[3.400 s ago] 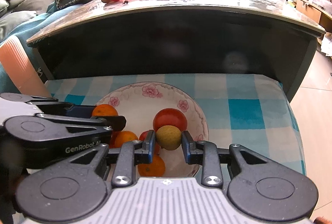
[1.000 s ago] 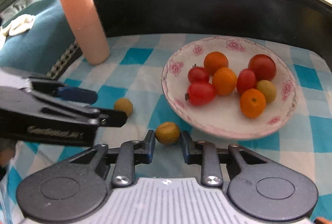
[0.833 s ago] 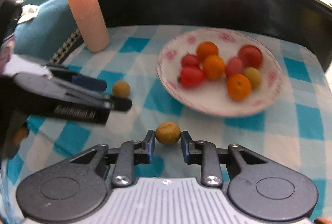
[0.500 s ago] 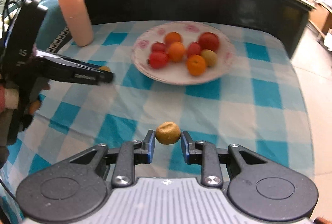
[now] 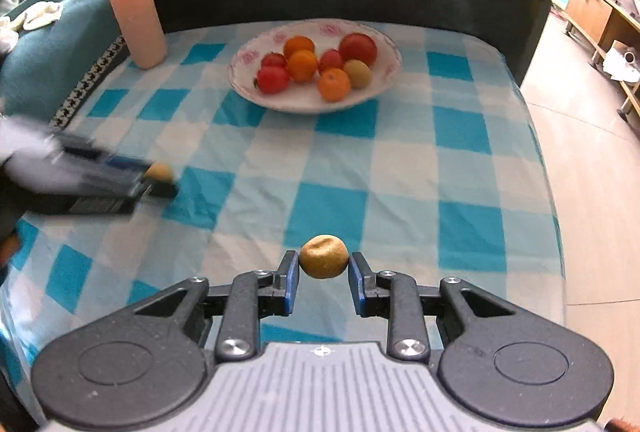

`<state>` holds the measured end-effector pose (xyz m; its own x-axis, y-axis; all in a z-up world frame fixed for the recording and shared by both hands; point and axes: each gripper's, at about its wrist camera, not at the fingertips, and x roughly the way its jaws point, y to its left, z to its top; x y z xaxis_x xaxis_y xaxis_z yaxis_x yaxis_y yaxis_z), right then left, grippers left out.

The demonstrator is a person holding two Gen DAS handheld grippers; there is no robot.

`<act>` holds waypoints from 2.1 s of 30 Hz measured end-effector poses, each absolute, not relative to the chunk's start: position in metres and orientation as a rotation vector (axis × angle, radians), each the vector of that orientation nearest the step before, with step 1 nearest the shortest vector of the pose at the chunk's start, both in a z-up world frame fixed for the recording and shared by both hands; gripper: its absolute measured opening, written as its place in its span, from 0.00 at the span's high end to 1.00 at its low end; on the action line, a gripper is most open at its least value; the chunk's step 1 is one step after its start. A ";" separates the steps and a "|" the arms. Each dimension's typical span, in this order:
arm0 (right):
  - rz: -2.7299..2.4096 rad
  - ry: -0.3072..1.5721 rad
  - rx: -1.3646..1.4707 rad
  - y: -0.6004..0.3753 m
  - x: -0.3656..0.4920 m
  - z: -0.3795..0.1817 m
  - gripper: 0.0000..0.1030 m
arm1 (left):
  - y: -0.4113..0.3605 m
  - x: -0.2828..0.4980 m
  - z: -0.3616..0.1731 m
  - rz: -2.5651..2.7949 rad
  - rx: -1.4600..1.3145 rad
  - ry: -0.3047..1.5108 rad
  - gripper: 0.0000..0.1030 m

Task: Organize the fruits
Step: 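Grasp a small brown fruit with the right tool while the left tool grasps another, then carry both held brown fruits over the white plate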

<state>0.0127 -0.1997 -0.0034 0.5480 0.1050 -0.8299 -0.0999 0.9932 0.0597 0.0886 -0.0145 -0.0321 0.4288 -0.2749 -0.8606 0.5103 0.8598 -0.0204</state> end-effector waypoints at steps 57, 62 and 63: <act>0.228 1.014 -0.108 -0.187 0.010 -0.026 0.58 | -0.031 0.040 -0.043 -0.491 0.330 0.958 0.69; 0.236 0.994 -0.099 -0.185 0.006 -0.020 0.58 | -0.034 0.039 -0.039 -0.496 0.329 0.946 0.69; 0.237 0.986 -0.095 -0.185 0.006 -0.018 0.58 | -0.034 0.039 -0.037 -0.500 0.326 0.943 0.69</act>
<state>0.0058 -0.1850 -0.0177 0.5285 0.1545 -0.8347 -0.2408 0.9702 0.0271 0.0391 -0.0344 -0.0371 0.4871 -0.2645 -0.8323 0.5410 0.8395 0.0498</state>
